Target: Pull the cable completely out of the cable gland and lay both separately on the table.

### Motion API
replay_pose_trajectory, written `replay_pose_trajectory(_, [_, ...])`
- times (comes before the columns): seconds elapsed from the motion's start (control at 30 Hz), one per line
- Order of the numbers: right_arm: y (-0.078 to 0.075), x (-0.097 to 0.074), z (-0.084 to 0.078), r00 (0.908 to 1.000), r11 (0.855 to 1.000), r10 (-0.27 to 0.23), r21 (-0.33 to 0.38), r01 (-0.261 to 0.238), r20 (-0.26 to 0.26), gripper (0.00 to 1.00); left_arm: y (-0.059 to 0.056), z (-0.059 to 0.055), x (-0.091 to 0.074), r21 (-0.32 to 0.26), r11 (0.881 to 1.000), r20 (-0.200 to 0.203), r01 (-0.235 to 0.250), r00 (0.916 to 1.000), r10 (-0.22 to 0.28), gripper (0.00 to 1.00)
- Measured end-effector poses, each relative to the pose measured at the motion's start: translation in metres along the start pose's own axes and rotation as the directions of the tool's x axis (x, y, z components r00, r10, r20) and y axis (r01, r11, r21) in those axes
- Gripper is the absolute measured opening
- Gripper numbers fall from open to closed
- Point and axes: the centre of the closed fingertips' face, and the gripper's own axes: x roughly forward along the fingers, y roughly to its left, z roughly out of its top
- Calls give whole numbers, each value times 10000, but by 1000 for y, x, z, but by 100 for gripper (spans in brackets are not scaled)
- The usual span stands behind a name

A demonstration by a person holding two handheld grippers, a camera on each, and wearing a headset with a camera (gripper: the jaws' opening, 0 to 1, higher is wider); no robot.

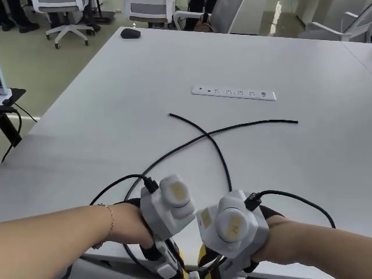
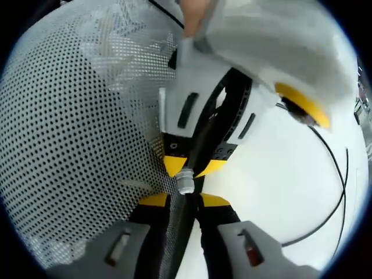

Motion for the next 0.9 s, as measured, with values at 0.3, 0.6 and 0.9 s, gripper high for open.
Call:
replay_pose_trajectory(0.3, [0,0,-2,10000,9997,46,229,-47,56,19,-3,4,-2,243,9997,-10,89,10000,-89,17])
replay_pose_trajectory(0.6, [-11,-10,5,9935,9845,-133,1754,-68,1134,20,-4,15,-26,2572,9588,-145,-1206,9916,1286,16])
replay_pose_trajectory(0.9, [-11,-20,14,9736,9401,-62,3332,-721,2284,25,-5,18,-43,1995,9731,185,-1154,9933,1140,16])
